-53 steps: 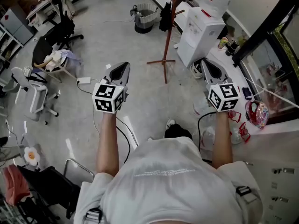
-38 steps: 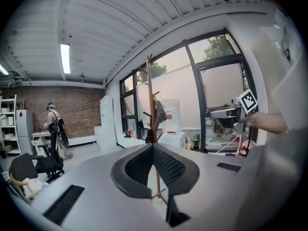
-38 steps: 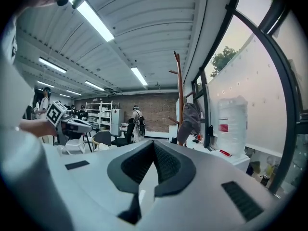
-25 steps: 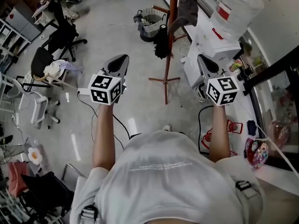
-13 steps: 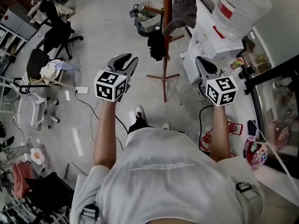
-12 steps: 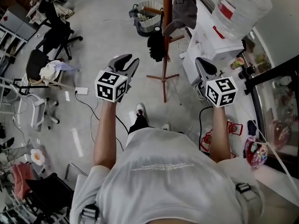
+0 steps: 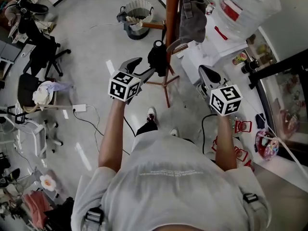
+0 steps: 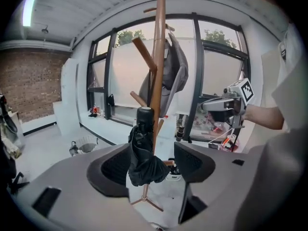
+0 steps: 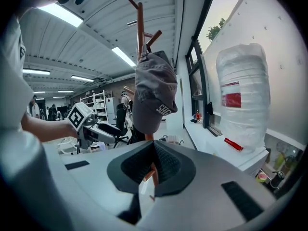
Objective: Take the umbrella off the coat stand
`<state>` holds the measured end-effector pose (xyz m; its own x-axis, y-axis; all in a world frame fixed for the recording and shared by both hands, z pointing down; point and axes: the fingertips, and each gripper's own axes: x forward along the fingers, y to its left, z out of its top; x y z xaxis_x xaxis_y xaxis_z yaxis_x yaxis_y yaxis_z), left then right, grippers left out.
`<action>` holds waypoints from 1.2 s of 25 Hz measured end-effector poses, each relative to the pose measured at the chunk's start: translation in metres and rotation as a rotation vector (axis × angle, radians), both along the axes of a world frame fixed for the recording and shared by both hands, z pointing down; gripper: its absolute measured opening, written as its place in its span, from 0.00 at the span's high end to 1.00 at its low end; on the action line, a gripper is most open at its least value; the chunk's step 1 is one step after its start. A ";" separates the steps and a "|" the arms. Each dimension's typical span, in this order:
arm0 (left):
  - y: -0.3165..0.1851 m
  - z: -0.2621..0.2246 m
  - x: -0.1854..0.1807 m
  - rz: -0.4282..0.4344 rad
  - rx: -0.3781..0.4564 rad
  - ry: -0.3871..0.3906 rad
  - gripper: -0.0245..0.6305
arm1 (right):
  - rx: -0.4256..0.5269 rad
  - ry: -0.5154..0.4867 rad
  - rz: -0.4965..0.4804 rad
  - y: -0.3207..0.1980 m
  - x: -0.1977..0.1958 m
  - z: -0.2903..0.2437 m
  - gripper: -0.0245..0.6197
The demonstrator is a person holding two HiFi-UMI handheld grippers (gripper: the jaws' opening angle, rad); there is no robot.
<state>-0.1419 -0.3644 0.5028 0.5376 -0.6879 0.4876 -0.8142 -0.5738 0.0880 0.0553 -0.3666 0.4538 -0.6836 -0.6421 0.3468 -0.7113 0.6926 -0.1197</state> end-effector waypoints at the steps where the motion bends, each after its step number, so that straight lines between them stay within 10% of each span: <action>1: -0.009 0.008 0.003 0.030 -0.014 -0.002 0.49 | -0.006 0.001 0.022 -0.004 0.000 0.003 0.92; 15: -0.063 0.101 0.044 0.375 -0.159 -0.004 0.34 | -0.109 0.129 0.200 -0.021 0.003 0.045 0.92; 30: -0.083 0.101 0.052 0.365 -0.109 0.075 0.44 | -0.132 0.175 0.253 -0.017 0.028 0.054 0.92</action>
